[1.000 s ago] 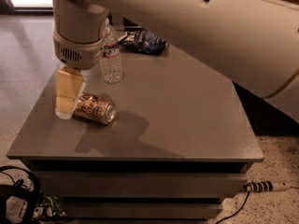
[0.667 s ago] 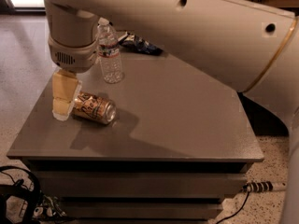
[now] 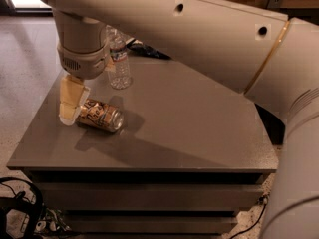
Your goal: Knock water bottle over
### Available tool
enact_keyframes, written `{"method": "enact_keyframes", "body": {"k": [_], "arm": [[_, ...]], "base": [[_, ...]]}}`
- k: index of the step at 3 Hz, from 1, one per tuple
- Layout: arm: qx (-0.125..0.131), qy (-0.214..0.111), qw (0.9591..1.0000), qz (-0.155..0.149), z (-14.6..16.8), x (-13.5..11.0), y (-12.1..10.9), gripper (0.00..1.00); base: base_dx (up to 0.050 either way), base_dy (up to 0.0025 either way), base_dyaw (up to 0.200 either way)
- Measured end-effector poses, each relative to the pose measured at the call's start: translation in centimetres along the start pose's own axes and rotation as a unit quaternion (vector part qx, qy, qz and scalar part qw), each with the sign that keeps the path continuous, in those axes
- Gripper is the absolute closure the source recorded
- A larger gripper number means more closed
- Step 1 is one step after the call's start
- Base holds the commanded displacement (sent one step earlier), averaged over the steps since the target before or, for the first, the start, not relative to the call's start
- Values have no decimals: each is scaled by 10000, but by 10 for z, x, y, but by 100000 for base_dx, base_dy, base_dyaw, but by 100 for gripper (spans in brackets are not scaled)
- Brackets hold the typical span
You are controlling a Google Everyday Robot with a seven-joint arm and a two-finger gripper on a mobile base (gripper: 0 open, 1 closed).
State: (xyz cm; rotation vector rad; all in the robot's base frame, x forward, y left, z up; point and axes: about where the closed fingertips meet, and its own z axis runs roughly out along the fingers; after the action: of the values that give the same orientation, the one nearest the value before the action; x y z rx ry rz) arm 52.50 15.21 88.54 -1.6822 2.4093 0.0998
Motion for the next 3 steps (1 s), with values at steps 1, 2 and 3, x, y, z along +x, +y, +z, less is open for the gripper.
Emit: {"method": "enact_keyframes", "body": {"k": [1,2,3], "arm": [[-10,61,9994,350,4,8,-3,0],[-32,46,9983,572,9,15,2,0],[-32,46,9983,572,9,15,2,0]], "base": [[0,0,0],[0,0,0],[-5000,0,4]]}}
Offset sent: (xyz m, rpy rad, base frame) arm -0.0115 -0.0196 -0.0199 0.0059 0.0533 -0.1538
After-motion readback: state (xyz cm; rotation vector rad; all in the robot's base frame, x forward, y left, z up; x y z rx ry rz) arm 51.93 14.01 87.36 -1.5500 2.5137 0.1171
